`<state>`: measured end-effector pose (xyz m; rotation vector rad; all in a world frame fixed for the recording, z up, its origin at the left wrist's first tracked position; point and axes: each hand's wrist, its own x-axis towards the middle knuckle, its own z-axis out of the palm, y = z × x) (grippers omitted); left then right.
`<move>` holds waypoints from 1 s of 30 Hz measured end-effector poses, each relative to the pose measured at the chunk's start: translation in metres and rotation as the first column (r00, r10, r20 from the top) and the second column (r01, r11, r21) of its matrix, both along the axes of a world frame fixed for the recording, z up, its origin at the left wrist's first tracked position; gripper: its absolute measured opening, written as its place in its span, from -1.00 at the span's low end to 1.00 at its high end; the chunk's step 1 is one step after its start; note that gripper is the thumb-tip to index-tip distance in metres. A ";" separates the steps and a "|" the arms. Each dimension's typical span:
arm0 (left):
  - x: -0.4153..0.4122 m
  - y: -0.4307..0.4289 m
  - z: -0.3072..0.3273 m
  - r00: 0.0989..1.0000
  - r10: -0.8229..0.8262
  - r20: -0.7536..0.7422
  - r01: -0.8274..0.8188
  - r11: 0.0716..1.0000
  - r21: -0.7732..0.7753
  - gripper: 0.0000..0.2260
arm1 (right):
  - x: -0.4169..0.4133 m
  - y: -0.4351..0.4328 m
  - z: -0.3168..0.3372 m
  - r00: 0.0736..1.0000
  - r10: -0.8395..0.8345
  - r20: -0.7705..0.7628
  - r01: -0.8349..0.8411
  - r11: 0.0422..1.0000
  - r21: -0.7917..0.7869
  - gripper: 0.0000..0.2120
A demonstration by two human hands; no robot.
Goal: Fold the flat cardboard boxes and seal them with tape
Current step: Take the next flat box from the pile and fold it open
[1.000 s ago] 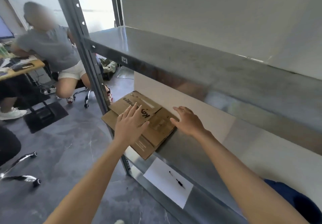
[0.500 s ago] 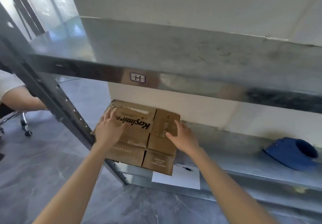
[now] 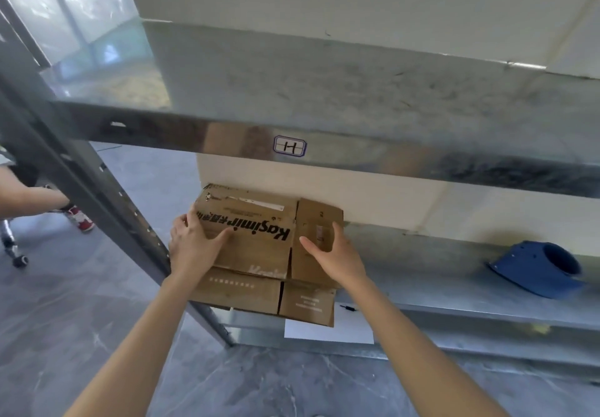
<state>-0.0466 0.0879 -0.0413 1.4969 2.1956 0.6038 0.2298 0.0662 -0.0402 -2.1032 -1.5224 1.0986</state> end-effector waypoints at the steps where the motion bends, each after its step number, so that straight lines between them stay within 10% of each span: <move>1: 0.003 -0.002 0.004 1.000 -0.001 0.030 0.000 0.999 0.037 -0.15 | 0.004 -0.001 0.005 1.000 -0.017 -0.022 0.017 1.000 0.004 0.06; 13: 0.092 -0.034 0.053 0.932 -0.144 0.332 0.070 0.972 0.224 -0.07 | 0.108 -0.041 0.059 0.920 0.092 -0.380 -0.042 0.990 0.138 -0.03; 21: 0.183 -0.078 0.040 0.900 -0.245 0.360 0.138 0.945 0.297 -0.21 | 0.217 -0.077 0.061 0.885 0.249 -0.393 -0.169 0.959 0.226 0.13; 30: 0.299 -0.117 0.009 0.835 -0.281 0.474 0.123 0.933 0.338 -0.33 | 0.319 -0.092 0.032 0.938 0.241 -0.250 -0.172 0.948 0.269 -0.17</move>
